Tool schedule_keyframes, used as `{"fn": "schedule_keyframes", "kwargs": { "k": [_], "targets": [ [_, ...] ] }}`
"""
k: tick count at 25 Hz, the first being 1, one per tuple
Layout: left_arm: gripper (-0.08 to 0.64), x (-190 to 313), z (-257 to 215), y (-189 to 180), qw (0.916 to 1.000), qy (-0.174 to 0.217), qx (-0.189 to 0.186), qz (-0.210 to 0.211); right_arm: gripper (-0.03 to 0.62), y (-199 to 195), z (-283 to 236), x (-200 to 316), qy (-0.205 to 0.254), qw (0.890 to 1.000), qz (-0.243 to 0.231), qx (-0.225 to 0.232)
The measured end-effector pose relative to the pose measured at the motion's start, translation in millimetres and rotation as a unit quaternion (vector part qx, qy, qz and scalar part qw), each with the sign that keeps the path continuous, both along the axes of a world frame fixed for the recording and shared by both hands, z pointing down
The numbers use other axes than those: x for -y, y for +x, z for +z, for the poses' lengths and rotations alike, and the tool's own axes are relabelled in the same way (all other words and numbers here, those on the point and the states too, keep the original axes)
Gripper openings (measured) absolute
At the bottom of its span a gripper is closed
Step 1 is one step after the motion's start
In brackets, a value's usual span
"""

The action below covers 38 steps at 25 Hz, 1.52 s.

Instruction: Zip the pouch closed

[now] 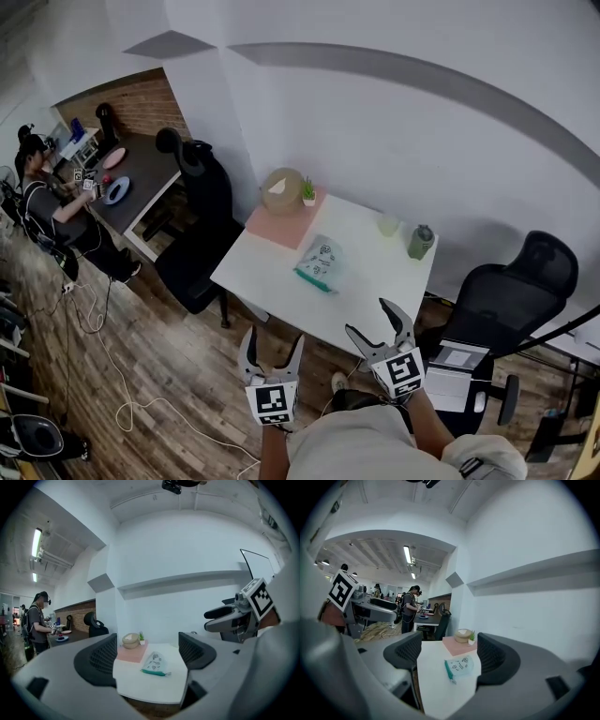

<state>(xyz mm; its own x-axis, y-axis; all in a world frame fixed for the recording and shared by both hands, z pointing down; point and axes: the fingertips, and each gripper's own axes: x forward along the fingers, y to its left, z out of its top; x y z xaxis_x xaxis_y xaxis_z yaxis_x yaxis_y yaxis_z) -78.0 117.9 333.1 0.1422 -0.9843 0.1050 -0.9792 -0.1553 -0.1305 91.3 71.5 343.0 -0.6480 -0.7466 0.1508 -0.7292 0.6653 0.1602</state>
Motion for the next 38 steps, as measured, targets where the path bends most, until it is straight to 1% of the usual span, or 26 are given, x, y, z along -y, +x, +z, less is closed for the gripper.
{"fn": "schedule_keyframes", "kwargs": {
  "k": [10,16,21,29,34,38],
  "targets": [
    [0.396,61,-2,4,0.9995,-0.006,0.011,-0.03,0.374,-1,1,72,-0.007,0.999,-0.032,0.007],
    [0.396,87,2,2,0.9989,-0.014,0.013,-0.042,0.374,-5,10,101,-0.023,0.999,-0.044,0.006],
    [0.396,109,12,-2,0.9987,-0.025,0.012,-0.043,0.374,-11,19,124,-0.034,0.998,-0.046,0.005],
    [0.396,151,35,-11,0.9986,-0.049,0.005,-0.021,0.374,-19,38,160,-0.055,0.998,-0.029,-0.007],
    [0.396,185,63,-18,0.9969,-0.079,-0.002,0.008,0.374,-28,59,188,-0.078,0.997,-0.009,-0.022],
    [0.396,206,90,-23,0.9936,-0.106,-0.011,0.038,0.374,-36,80,204,-0.098,0.994,0.008,-0.041]
  ]
}}
